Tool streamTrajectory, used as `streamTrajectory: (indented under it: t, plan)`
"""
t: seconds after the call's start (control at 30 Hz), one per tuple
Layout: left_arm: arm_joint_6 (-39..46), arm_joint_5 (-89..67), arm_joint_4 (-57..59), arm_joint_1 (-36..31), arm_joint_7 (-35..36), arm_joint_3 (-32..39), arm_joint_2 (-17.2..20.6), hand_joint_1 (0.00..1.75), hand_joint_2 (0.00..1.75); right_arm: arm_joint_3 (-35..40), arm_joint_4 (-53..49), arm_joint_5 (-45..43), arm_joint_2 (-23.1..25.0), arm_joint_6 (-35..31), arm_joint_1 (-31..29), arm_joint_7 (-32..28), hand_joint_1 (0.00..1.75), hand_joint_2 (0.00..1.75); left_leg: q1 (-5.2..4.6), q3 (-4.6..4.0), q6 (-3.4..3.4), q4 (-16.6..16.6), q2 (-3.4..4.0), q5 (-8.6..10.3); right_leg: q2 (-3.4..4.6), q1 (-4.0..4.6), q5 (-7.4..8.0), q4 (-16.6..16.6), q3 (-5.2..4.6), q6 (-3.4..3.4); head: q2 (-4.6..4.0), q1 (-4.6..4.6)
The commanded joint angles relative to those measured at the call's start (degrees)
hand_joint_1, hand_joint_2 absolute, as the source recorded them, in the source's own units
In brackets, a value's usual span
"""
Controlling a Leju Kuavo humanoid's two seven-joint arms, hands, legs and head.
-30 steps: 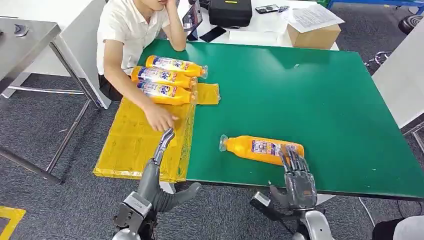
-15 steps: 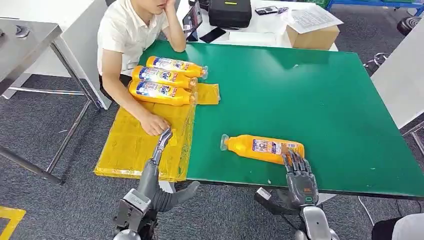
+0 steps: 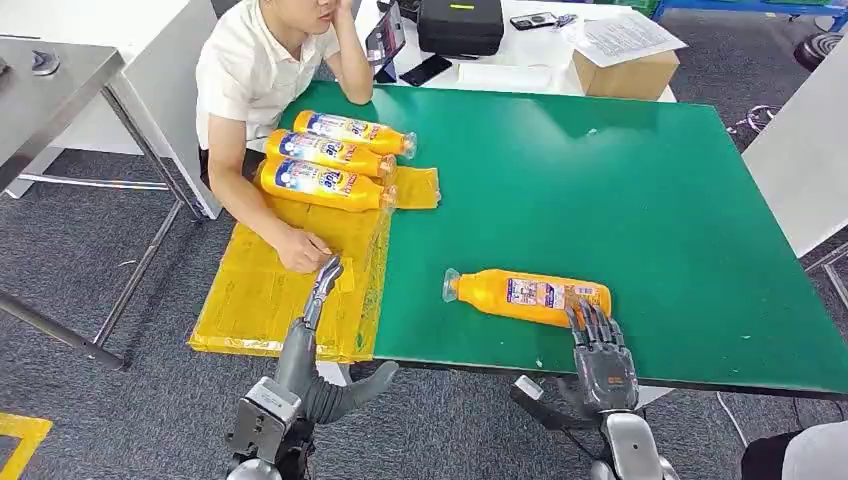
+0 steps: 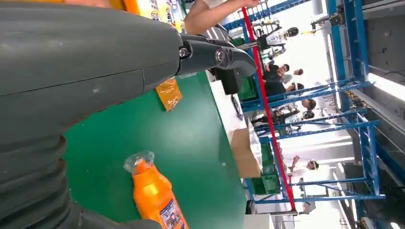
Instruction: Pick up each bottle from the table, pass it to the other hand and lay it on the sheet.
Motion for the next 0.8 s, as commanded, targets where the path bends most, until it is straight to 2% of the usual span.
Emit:
streamTrajectory:
  t: [0.03, 0.27, 0.43, 0.47, 0.6, 0.7, 0.8]
  plan:
    - [-0.05, 0.17, 2.79, -0.74, 0.35, 0.69, -0.14, 0.0, 1.75, -0.03, 4.17, 0.56, -0.71, -0.15, -3.51, 0.67, 0.0, 1.75, 0.03, 0.17, -0.11, -0.04, 0.1, -0.06, 0.13, 0.03, -0.01, -0.04, 0.13, -0.11, 0.0, 0.0]
    - [-0.43, 0.32, 3.32, -1.62, 0.56, 0.31, -0.34, 0.0, 1.75, 1.64, 3.23, 3.95, 0.07, -0.96, -7.17, 0.31, 0.0, 1.75, -0.01, 0.06, -0.07, -0.02, 0.21, -0.01, 0.21, -0.01, 0.06, -0.01, 0.0, -0.09, 0.0, 0.0]
    - [-0.99, 0.48, 3.65, -2.16, 0.67, -0.17, -0.5, 0.0, 1.75, 3.45, -7.68, 6.12, 0.7, -0.96, -5.86, -1.33, 0.0, 1.75, -0.01, -0.07, -0.1, 0.02, 0.38, 0.02, 0.32, -0.01, 0.23, 0.07, -0.22, -0.22, 0.0, 0.0]
    - [-1.18, 0.57, 4.02, -2.55, 0.67, -0.58, -0.53, 0.0, 1.75, 2.02, -19.83, 2.91, 1.76, -0.96, -2.49, -10.64, 0.0, 1.75, 0.01, -0.07, -0.15, 0.07, 0.44, 0.01, 0.39, 0.01, 0.23, 0.11, -0.24, -0.26, 0.0, 0.0]
    - [-1.06, 0.56, 4.56, -3.17, 0.67, -1.27, -0.54, 0.0, 1.75, 0.64, -20.91, 0.63, 5.16, -0.96, -0.31, -15.26, 0.0, 1.75, -0.01, -0.53, -0.19, 0.02, 0.32, 0.26, 0.25, 0.0, 0.43, 0.13, -0.69, -0.25, 0.0, 0.0]
    - [-0.94, 0.63, 4.55, -3.1, 0.69, -1.37, -0.28, 0.0, 1.75, -1.59, -19.07, -1.06, 6.69, -0.96, -0.35, -19.64, 0.0, 1.75, 0.06, -0.4, -0.25, -0.07, 0.52, 0.29, 0.36, 0.09, 0.52, 0.02, -0.67, -0.37, 0.0, -0.13]
    - [-0.94, 0.88, 4.62, -3.18, 0.71, -1.35, -0.09, 0.0, 1.75, -3.23, -16.77, -2.48, 8.08, -0.96, -0.41, -23.17, 0.0, 1.75, 0.17, -0.24, -0.32, -0.09, 0.18, 0.33, 0.04, 0.21, 0.36, -0.02, -0.44, -0.43, 0.0, -0.02]
